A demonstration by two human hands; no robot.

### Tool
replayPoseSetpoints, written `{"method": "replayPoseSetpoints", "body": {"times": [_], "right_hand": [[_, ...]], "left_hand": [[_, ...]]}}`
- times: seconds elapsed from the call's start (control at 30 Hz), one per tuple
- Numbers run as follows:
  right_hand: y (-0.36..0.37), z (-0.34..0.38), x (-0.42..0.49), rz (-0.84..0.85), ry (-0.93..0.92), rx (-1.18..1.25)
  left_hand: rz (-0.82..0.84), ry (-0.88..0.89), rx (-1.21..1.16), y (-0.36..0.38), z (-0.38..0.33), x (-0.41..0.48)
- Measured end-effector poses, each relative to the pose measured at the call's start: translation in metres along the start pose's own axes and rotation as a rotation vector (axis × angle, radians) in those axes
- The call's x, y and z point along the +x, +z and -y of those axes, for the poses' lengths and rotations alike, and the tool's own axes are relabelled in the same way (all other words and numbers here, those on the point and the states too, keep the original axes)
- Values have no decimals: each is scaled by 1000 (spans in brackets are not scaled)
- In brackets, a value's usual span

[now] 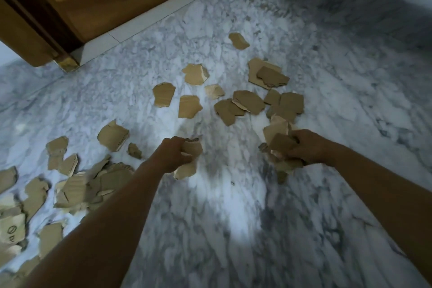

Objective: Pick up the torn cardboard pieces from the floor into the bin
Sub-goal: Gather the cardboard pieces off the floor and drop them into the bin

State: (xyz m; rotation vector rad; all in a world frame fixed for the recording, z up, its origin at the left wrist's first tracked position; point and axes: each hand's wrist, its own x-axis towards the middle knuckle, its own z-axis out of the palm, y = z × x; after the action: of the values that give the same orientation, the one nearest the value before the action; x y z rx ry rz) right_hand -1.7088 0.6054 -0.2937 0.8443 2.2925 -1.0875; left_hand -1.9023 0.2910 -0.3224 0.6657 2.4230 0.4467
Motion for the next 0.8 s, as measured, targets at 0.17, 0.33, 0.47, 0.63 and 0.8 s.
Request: {"method": "replayPoseSetpoints", "body": {"times": [0.17,0.33,0.47,0.63,0.8], "right_hand": [[40,-33,-8,-26,168,-24],[75,-48,6,-183,160,-26],[74,-34,6,-175,184,-15],[66,-20,3,-24,46,-108],[81,23,-15,104,-193,-141]], "left_hand": [[-90,41,88,28,1,9],[-196,124,200,45,8,2],[-178,85,224,46,10,3],[-150,20,108,43,9,2],[-110,16,37,42,11,0]]}}
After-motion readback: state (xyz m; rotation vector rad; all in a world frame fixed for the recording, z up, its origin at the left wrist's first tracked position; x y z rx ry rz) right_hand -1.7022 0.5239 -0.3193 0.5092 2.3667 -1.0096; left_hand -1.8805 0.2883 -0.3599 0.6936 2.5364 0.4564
